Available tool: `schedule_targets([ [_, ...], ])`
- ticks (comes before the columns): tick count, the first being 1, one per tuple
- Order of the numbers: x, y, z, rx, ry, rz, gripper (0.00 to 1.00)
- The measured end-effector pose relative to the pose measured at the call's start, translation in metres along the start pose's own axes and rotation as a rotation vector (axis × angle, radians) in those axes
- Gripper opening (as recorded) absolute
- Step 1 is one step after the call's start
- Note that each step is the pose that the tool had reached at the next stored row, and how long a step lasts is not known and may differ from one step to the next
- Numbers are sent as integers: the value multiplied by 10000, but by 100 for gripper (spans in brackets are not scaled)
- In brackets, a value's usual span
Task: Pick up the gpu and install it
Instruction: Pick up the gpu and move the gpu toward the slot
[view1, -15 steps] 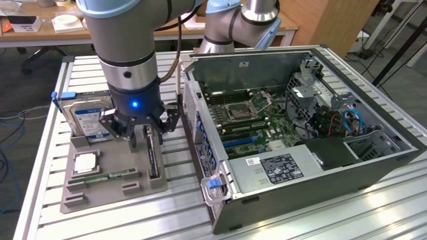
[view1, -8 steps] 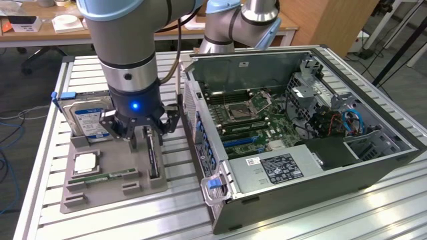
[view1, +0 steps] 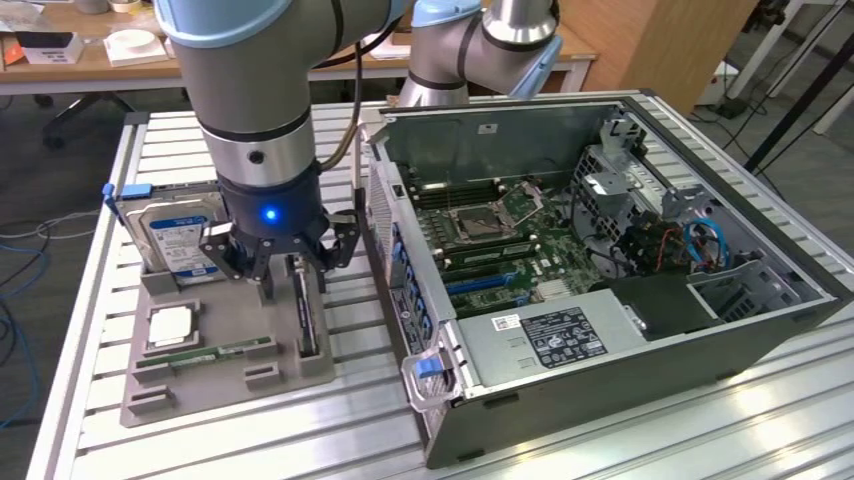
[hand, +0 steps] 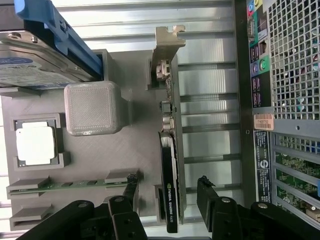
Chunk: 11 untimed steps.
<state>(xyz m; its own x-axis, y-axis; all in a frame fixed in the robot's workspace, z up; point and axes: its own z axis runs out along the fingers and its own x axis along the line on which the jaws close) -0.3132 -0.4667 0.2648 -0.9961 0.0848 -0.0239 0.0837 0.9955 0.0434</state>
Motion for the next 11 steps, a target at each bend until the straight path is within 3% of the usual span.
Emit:
schedule_targets([
  [11, 0, -1, 25, -3, -2, 0, 59],
])
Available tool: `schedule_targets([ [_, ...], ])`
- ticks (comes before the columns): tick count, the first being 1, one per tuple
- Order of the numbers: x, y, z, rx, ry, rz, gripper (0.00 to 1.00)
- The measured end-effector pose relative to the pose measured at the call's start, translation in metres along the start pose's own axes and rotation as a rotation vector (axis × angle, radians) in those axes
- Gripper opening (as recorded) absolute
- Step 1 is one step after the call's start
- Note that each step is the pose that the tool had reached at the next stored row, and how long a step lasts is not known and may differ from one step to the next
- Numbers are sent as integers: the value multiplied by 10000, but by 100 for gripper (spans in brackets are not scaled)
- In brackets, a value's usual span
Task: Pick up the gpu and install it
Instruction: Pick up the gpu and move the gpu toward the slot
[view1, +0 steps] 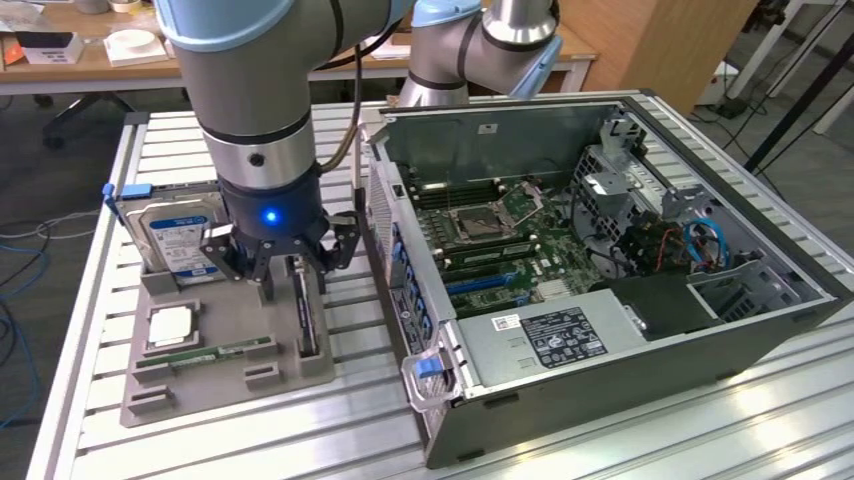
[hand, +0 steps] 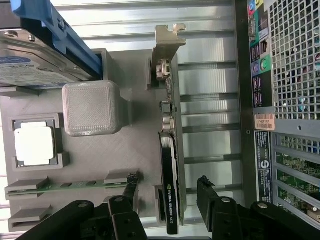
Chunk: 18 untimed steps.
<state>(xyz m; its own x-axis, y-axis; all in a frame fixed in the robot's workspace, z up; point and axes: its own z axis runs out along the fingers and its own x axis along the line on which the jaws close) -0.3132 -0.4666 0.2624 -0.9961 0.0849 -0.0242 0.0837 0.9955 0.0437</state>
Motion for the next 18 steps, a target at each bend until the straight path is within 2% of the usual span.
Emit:
schedule_targets([
  [18, 8, 5, 152, 4, 2, 3, 59],
])
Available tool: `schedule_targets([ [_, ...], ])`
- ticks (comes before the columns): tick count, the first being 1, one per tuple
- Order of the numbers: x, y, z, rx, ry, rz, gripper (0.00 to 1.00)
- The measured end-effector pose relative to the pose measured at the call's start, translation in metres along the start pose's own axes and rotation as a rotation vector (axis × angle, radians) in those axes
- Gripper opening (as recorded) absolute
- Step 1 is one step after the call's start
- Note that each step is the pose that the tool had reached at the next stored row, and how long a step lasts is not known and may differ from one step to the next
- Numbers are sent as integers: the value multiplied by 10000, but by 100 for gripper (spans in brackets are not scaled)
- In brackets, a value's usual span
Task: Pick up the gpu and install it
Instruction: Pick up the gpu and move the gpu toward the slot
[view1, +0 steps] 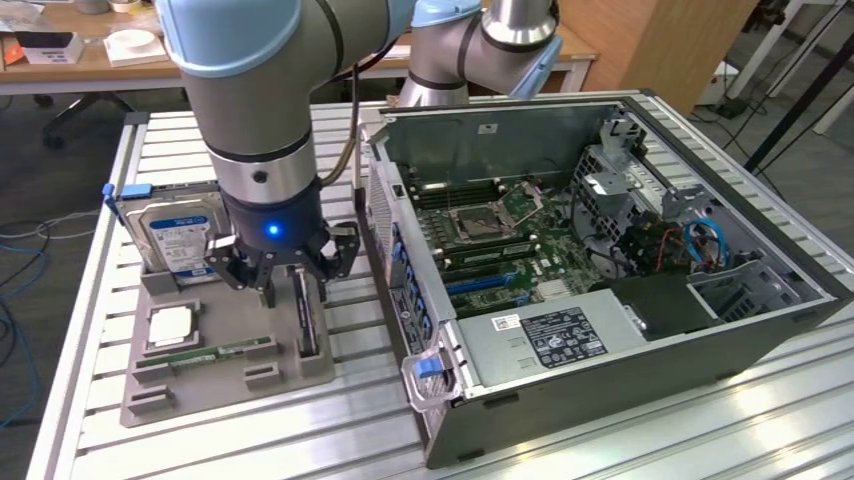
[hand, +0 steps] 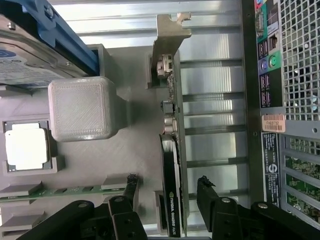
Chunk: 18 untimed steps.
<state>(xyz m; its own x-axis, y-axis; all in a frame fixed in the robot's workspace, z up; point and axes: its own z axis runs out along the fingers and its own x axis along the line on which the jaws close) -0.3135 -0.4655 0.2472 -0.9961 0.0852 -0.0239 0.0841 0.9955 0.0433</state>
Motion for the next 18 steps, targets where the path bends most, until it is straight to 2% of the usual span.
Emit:
schedule_targets([
  [7, -19, 48, 49, -5, 0, -56, 59],
  [18, -52, 65, 108, -7, 12, -259, 59],
])
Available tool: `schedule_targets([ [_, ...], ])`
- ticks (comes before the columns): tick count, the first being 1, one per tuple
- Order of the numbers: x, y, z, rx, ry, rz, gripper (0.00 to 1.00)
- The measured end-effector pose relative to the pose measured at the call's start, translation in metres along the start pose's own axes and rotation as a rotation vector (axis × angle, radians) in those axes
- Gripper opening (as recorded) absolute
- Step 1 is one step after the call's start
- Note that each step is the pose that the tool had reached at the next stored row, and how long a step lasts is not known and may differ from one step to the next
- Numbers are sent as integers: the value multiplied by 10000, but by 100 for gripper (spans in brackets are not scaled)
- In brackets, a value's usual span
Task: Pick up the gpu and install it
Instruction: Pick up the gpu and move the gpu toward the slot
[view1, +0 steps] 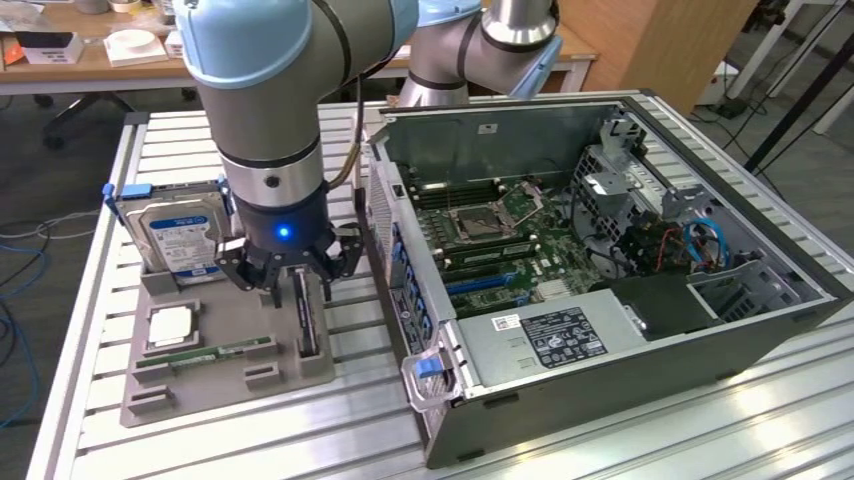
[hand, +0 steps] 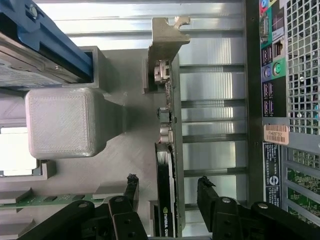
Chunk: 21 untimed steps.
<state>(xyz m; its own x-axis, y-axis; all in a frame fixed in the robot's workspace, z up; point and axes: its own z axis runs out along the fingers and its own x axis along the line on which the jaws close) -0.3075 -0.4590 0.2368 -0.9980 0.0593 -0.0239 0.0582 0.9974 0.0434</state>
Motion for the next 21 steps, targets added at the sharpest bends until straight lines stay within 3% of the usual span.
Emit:
schedule_targets([
  [17, -1, -1, 14, -1, -1, 0, 58],
  [19, -1, -1, 14, -1, -2, 0, 45],
  [21, -1, -1, 14, -2, -1, 1, 45],
])
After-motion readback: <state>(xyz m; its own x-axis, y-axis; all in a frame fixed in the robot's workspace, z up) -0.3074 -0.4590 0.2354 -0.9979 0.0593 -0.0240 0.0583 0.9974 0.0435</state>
